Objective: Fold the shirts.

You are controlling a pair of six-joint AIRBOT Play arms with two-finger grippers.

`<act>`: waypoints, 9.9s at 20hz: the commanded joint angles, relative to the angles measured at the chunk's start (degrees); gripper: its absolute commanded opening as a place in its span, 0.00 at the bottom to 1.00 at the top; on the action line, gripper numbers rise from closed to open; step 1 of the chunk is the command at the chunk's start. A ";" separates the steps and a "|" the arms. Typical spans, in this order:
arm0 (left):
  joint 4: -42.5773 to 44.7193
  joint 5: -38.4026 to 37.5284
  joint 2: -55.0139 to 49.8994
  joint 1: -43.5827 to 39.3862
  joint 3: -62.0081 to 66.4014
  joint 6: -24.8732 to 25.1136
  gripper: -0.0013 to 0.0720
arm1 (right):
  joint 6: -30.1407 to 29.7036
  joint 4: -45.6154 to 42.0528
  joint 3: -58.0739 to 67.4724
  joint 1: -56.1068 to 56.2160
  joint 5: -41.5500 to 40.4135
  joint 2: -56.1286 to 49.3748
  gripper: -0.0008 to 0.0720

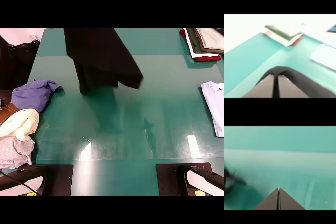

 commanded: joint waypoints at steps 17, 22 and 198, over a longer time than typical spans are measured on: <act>21.07 -27.17 -12.68 3.28 -14.38 -18.21 0.84 | 0.04 -0.15 5.09 1.27 11.37 -0.07 0.04; 21.35 -25.31 -9.94 6.14 -31.23 -17.79 0.83 | 0.04 -0.09 5.09 1.27 12.92 -0.04 0.04; 9.88 2.27 0.98 25.24 -73.61 -8.50 0.68 | -4.11 2.51 -48.57 -13.14 6.16 2.62 0.57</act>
